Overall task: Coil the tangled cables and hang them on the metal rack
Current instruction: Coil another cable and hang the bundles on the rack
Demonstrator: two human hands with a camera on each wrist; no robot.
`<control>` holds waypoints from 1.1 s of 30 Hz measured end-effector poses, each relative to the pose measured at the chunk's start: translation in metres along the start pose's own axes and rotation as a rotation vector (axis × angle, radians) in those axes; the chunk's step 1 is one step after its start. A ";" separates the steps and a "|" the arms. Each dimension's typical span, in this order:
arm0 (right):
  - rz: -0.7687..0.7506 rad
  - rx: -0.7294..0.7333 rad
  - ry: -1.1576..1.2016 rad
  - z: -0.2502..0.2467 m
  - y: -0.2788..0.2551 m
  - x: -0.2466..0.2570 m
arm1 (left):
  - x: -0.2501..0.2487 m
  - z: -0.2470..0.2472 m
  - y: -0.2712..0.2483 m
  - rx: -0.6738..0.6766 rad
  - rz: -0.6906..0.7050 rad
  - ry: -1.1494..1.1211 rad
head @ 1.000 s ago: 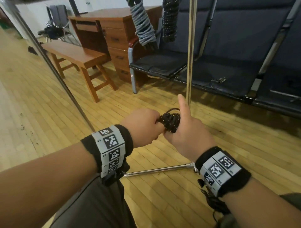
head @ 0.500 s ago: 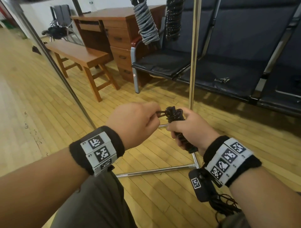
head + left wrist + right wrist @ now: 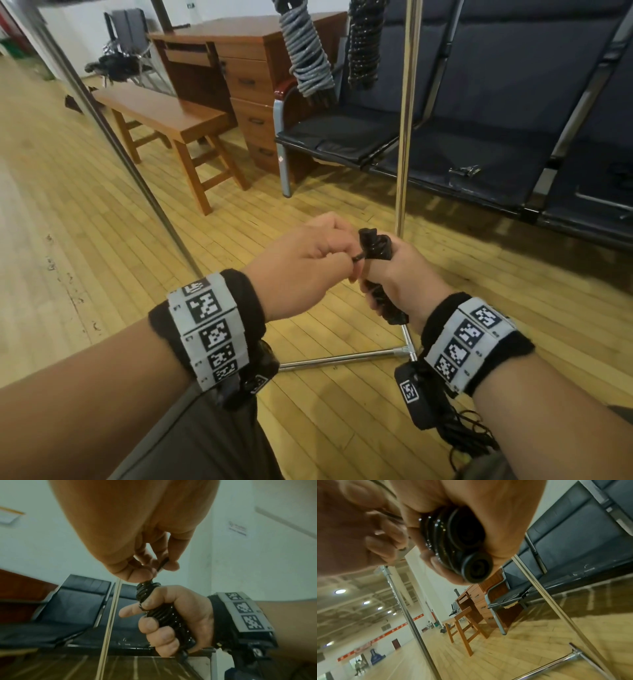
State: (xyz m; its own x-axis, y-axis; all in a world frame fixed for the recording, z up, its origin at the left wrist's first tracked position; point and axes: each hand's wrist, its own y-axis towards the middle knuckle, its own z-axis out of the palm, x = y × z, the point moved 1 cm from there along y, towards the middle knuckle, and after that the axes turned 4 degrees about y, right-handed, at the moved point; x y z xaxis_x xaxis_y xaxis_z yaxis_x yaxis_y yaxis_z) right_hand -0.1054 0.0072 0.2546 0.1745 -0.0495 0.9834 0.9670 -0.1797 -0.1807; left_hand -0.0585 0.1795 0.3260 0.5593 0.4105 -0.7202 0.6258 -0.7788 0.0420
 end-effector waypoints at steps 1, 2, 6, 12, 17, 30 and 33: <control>0.016 0.033 0.057 -0.002 0.000 0.000 | -0.002 -0.003 -0.001 0.021 0.040 0.033; 0.022 0.054 0.086 -0.002 0.000 0.001 | -0.003 -0.007 -0.003 0.029 0.061 0.034; -0.094 0.025 -0.019 -0.004 0.001 0.012 | -0.002 -0.017 -0.002 -0.079 0.019 -0.195; -0.200 0.088 -0.183 -0.006 0.000 0.023 | 0.013 -0.035 0.015 -0.113 -0.134 -0.277; -0.326 0.021 -0.193 0.004 -0.007 0.027 | 0.017 -0.042 0.023 -0.005 -0.160 -0.271; -0.401 -0.028 -0.483 0.032 -0.015 0.098 | 0.010 -0.094 0.020 0.107 -0.103 -0.294; -0.443 -0.067 -0.536 0.048 -0.009 0.132 | 0.012 -0.114 0.015 -0.048 -0.081 -0.329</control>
State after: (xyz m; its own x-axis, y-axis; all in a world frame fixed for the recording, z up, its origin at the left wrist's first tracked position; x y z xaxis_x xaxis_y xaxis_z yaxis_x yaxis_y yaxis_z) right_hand -0.0823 0.0492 0.3871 -0.1497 0.5312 0.8339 0.9576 -0.1322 0.2561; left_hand 0.0198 0.2264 0.3968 0.3067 0.2891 -0.9068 0.6898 -0.7240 0.0025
